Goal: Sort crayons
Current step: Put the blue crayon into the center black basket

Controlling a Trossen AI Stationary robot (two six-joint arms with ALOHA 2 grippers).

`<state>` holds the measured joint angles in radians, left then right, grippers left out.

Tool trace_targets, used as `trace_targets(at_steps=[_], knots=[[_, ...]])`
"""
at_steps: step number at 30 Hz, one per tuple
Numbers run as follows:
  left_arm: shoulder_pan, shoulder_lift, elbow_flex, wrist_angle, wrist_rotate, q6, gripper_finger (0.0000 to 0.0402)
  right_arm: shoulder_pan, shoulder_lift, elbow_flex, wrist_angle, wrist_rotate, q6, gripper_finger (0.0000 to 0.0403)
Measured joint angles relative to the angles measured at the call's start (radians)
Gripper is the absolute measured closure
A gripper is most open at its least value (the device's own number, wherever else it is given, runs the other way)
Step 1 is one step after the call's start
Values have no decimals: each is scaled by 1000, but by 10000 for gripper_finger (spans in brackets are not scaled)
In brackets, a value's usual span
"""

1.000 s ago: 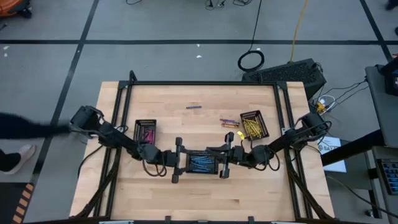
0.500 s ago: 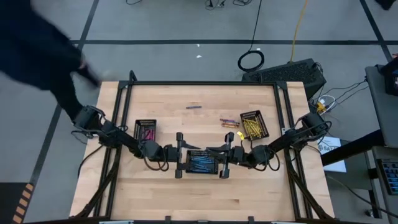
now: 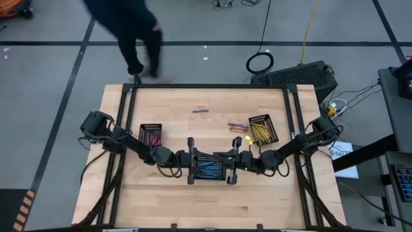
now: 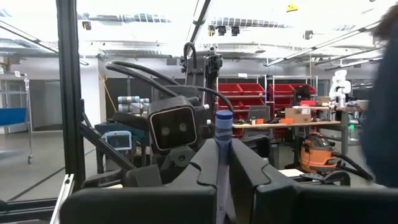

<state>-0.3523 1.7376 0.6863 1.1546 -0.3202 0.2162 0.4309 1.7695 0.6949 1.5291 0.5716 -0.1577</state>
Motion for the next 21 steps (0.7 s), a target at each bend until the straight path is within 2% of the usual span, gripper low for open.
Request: trace_targets(at_steps=[9,17,21], knots=[[-1,4,4,14,-26,0,291,0,0,0,0,-1,-2,401],[0,3,4,-8,-32,-1,384,2,0,0,-12,-7,-6,401],[-5,3,3,-20,-37,-1,392,4,0,-1,-34,-6,4,401]])
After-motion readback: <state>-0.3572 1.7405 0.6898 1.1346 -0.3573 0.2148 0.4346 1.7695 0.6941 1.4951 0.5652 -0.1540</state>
